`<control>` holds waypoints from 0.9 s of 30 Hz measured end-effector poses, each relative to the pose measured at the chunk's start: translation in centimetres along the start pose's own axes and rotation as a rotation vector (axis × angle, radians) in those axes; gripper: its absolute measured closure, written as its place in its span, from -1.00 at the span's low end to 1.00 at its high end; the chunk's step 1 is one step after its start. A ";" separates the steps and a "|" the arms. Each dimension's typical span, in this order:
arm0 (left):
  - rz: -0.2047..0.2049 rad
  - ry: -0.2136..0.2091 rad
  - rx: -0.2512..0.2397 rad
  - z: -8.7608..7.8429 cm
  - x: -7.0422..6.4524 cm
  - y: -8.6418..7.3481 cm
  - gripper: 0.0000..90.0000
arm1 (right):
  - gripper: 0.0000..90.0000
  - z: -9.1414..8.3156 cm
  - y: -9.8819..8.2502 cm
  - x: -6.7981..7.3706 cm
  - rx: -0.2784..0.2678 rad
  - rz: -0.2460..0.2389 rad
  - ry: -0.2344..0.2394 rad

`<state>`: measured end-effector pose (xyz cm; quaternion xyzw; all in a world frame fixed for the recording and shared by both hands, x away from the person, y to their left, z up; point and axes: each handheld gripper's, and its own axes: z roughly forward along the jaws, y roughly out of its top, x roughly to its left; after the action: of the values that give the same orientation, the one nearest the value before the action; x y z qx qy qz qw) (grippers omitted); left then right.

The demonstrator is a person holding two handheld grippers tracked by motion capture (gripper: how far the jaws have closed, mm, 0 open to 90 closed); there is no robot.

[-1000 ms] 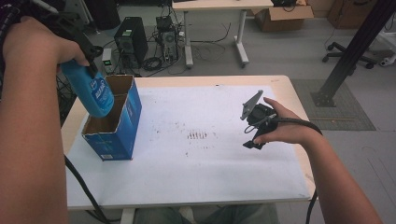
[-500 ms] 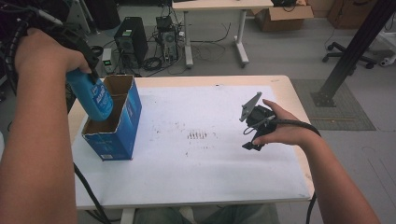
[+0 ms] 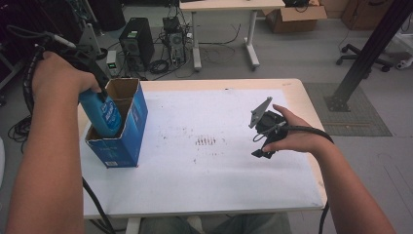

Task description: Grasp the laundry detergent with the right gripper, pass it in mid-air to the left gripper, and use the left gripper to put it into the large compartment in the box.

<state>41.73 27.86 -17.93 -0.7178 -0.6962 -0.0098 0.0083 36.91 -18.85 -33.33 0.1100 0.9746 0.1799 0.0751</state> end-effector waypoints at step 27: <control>-0.006 -0.003 0.032 7.4 -0.5 1.0 -0.14 | -0.92 0.3 -0.1 0.1 -0.005 0.005 0.008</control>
<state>42.74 27.48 -25.37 -0.7155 -0.6984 0.0026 0.0187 36.83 -18.80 -33.69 0.1115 0.9742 0.1827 0.0711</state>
